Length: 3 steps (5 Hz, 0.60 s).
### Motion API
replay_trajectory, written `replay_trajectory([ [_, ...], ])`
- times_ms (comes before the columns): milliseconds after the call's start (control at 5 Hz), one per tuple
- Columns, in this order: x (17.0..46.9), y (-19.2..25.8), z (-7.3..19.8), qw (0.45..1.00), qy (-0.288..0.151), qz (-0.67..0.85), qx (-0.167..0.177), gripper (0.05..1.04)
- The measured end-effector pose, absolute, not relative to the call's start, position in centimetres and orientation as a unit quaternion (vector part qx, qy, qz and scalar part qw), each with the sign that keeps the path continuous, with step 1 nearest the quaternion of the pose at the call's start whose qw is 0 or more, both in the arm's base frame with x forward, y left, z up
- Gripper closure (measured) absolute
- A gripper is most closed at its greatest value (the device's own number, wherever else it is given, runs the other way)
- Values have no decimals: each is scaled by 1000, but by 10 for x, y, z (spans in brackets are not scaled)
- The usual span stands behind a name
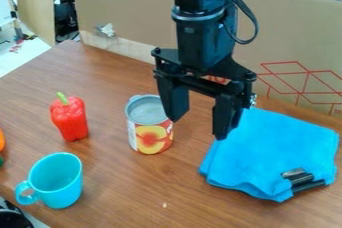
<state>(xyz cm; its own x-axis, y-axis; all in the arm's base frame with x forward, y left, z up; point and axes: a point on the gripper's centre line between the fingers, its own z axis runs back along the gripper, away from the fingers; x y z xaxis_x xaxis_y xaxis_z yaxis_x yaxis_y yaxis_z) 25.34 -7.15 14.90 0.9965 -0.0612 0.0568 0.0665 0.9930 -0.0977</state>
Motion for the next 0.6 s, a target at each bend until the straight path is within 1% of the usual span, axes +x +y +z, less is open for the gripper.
replay_trajectory([
  [200,252,-71,143,998,-16,-32,-48,83],
  [400,257,-51,137,998,-21,1,-53,83],
  [600,262,-27,131,999,-12,44,-15,83],
])
